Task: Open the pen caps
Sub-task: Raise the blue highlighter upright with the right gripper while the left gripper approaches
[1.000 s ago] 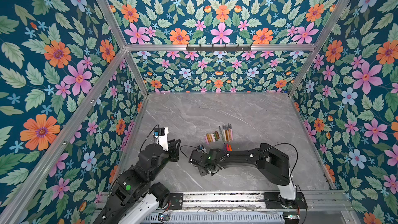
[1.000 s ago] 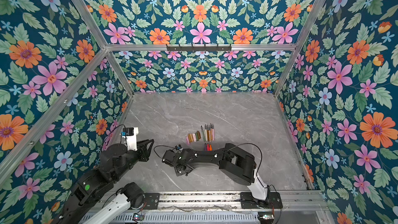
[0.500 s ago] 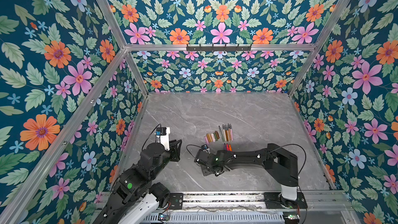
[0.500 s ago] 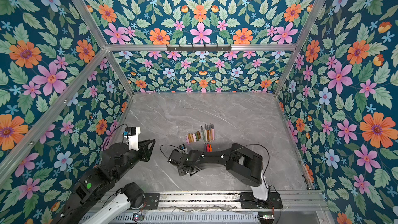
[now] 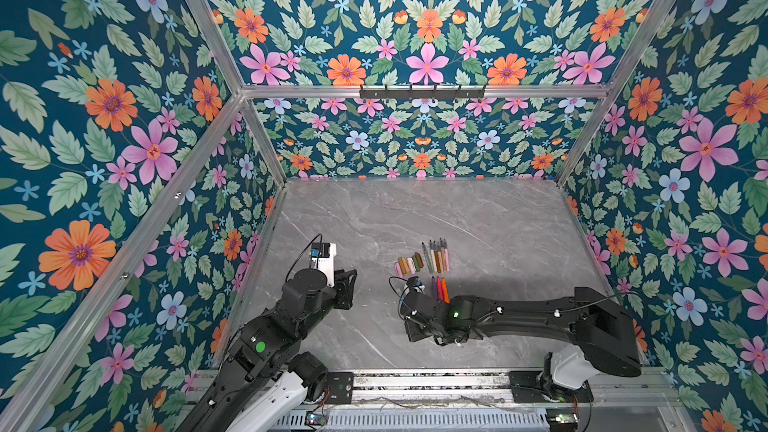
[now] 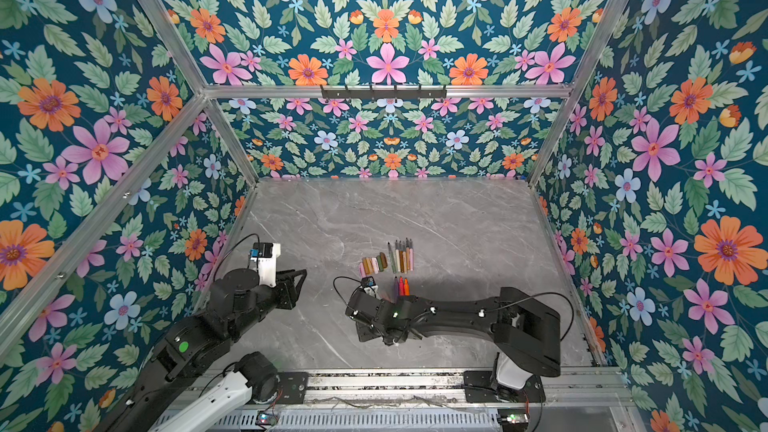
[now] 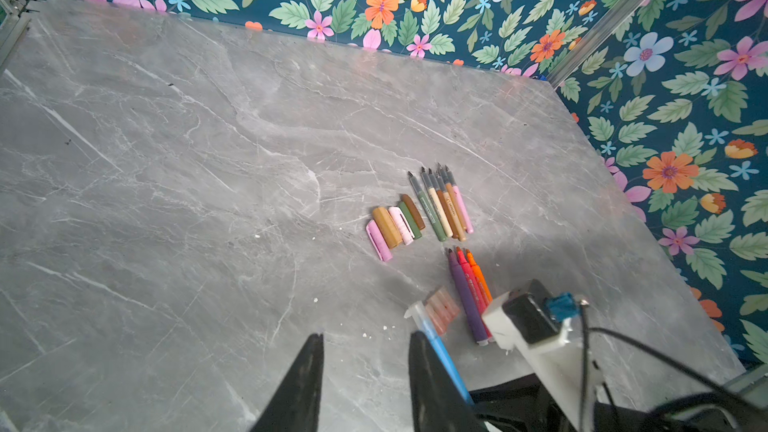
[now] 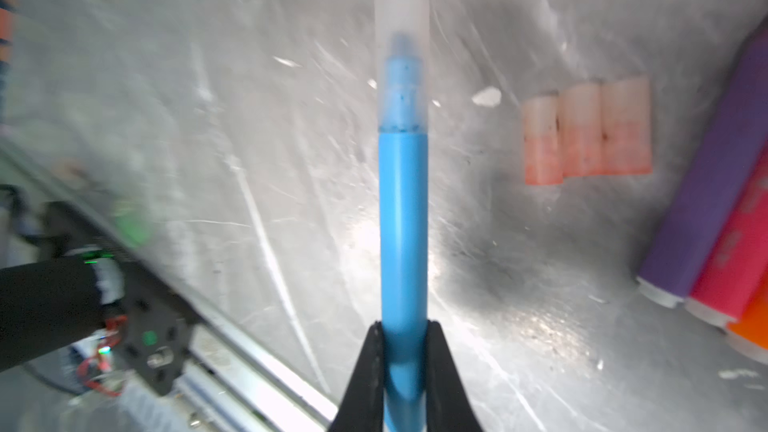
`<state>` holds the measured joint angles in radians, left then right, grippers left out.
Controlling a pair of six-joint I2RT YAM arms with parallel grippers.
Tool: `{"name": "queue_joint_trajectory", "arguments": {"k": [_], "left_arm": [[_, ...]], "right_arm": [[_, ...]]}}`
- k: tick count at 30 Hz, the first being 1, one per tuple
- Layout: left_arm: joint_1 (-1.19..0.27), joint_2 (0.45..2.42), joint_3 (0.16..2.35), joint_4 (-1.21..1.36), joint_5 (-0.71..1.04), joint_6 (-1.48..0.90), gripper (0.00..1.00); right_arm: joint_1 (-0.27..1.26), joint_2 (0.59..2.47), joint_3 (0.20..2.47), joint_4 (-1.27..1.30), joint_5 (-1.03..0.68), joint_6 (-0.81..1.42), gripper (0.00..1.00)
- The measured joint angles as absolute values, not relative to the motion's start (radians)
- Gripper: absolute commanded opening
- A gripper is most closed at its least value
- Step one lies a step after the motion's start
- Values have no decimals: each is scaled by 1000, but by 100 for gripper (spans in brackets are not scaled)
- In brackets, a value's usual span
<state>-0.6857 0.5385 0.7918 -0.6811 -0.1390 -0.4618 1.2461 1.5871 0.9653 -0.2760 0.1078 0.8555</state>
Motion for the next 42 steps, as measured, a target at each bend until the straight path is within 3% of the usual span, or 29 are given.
{"name": "queue_joint_trajectory", "arguments": {"k": [12,19,23,29,42], "left_arm": [[-684,569,792,-680,-112,-458,40],[-682,702,805,-670,-56,-435,42],[-682,760,815,-645,63,-453,43],[-683,741,658,-432,284,-620,46],[-706,764,466,25,453,-936,48]], "right_arm": [[1333,1475,772,49,55,868,8],[1390,1413,774,53,64,864,8],[1391,1366,717,21,93,890,5],[1421,1242,671,-39,173,936,4],[1428,817,519,-273,288,1018,7]]}}
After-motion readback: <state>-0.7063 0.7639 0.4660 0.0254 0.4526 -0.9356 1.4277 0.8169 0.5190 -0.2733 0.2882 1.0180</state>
